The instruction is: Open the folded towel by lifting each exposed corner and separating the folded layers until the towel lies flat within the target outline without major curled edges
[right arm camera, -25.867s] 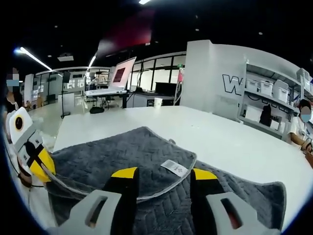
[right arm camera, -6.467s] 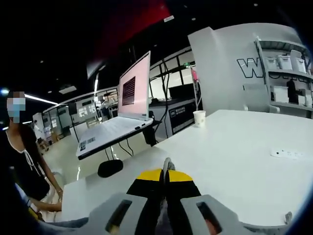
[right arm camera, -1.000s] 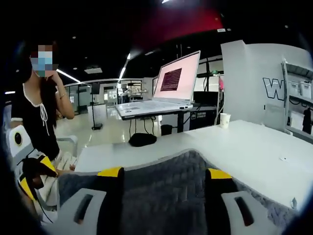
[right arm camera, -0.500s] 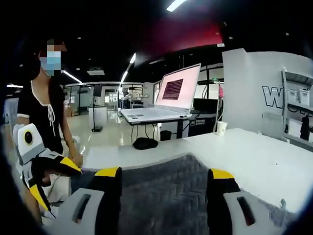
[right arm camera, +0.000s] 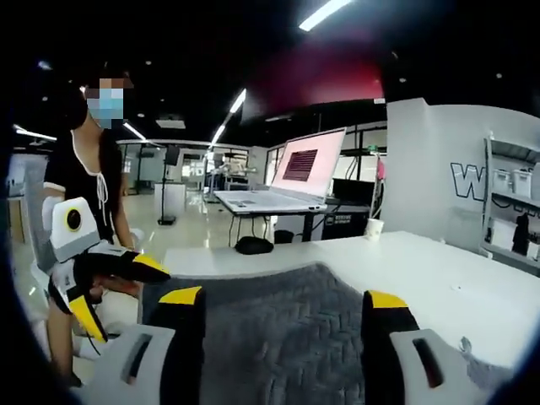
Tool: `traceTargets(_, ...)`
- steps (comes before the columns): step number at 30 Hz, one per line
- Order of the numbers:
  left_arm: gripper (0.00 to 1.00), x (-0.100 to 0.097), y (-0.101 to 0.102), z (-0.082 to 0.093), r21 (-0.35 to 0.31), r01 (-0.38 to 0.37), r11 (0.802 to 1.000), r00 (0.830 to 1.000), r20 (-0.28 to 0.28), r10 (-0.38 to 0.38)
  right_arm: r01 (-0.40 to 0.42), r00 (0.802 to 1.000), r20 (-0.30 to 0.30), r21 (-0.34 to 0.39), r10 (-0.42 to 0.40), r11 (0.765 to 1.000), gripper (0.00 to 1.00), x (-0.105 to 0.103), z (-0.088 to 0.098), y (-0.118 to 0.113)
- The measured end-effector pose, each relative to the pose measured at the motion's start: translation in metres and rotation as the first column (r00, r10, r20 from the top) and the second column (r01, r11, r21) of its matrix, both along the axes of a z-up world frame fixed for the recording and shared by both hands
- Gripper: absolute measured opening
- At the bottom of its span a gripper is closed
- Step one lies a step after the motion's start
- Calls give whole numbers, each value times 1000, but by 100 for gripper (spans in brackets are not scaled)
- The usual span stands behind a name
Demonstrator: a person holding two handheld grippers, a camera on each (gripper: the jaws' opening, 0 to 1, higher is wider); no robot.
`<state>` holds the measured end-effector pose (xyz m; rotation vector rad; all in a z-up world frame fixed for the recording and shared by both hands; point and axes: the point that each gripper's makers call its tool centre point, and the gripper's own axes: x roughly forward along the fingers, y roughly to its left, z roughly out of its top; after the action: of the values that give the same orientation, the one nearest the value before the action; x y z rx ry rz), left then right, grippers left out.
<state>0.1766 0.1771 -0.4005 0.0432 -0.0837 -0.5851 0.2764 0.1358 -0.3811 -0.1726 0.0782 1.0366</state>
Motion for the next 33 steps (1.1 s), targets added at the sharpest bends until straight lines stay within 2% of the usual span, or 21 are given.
traceTargets(6,61,0,-10,2,7,24,1000,1000,1,-24,7,1000,5,21,-7,1000,74,-6,1,-21)
traceTargets(10,62,-1,-18,6,-7,56,998,998,6,-56,14,999,28,37,-15,999,75,-19,5,-42)
traceTargets(17,65,-6,-32,12,-22,105,994,994,21,-104,0,999,49,33,-2,999,77,-33,1,-57)
traceTargets(21,67,-5,-40,11,-2,115,993,993,16,-115,9,999,53,14,-10,1000,80,-43,-7,-70)
traceTargets(25,68,-6,-51,9,8,139,990,990,2,-139,28,998,63,33,-30,999,80,-52,-2,-87)
traceTargets(29,68,-8,-56,10,15,149,989,989,6,-150,35,997,73,29,-37,999,80,-54,-1,-94)
traceTargets(33,68,-11,-64,13,18,172,985,985,7,-172,66,994,83,45,-70,997,80,-62,4,-124)
